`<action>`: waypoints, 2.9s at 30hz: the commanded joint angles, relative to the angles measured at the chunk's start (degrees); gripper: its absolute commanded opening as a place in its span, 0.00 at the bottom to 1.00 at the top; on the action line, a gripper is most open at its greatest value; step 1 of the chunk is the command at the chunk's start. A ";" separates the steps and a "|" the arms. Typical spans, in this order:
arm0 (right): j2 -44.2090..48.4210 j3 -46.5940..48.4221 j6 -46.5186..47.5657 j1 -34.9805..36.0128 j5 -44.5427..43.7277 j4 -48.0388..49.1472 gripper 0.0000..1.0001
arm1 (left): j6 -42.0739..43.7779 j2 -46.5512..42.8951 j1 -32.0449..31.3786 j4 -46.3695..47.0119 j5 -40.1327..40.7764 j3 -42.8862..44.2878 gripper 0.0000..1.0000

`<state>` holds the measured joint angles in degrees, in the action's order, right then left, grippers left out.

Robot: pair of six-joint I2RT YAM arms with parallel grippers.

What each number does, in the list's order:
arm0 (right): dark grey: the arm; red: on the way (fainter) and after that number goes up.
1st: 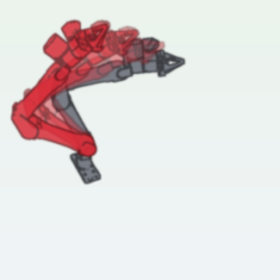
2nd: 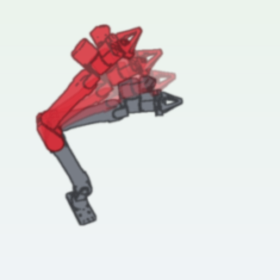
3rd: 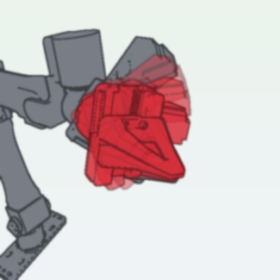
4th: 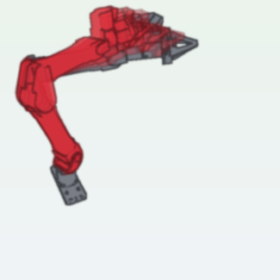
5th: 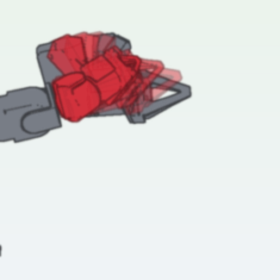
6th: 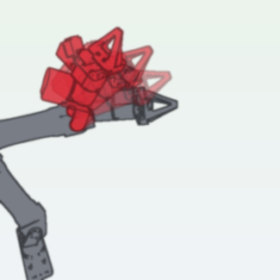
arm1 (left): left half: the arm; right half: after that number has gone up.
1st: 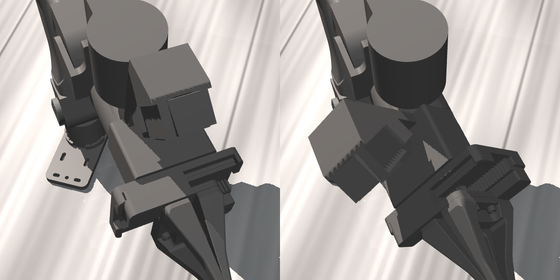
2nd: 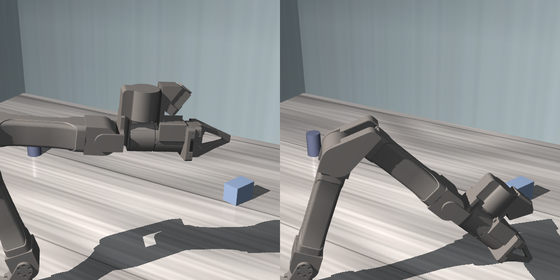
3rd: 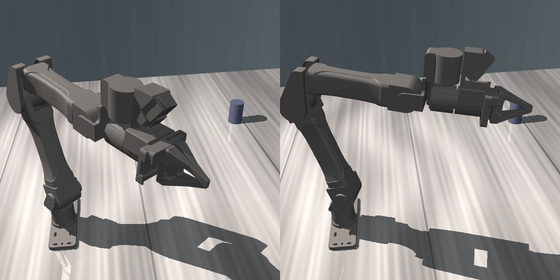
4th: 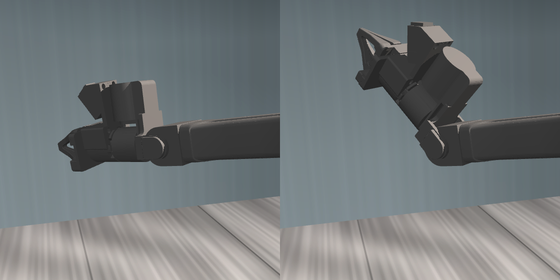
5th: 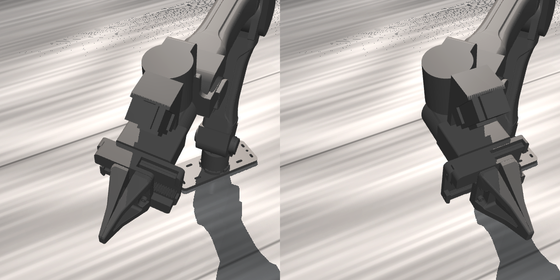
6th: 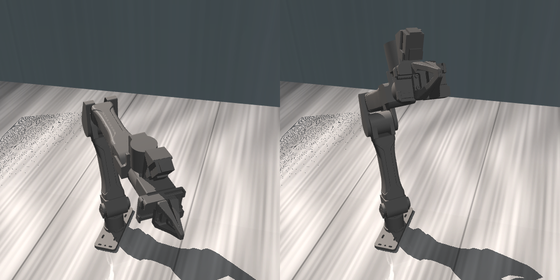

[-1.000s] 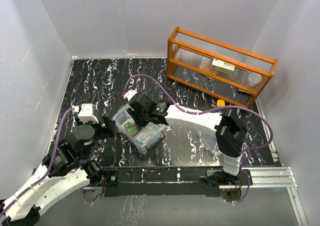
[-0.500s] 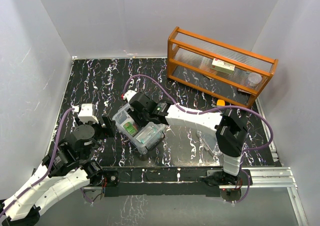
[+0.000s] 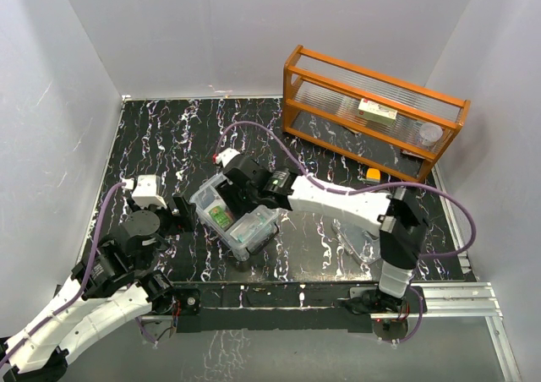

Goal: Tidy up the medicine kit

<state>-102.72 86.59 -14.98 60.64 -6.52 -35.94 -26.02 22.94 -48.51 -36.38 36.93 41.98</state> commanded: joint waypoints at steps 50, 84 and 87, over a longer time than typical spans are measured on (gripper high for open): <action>25.55 -44.66 -23.35 -35.09 -6.67 8.03 0.41 | -3.22 7.43 -0.14 8.63 -12.04 -0.92 0.99; 41.27 -57.12 -34.26 -58.11 -4.53 7.52 0.71 | -1.75 8.75 -0.10 8.70 -12.67 -1.13 0.99; 39.13 -57.20 -31.02 -58.09 0.33 9.50 0.64 | -1.75 8.87 -0.15 8.44 -12.67 -0.94 0.99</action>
<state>-61.32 31.09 -48.75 2.52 -16.38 -31.79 -28.14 31.94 -48.51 -28.25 24.14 39.77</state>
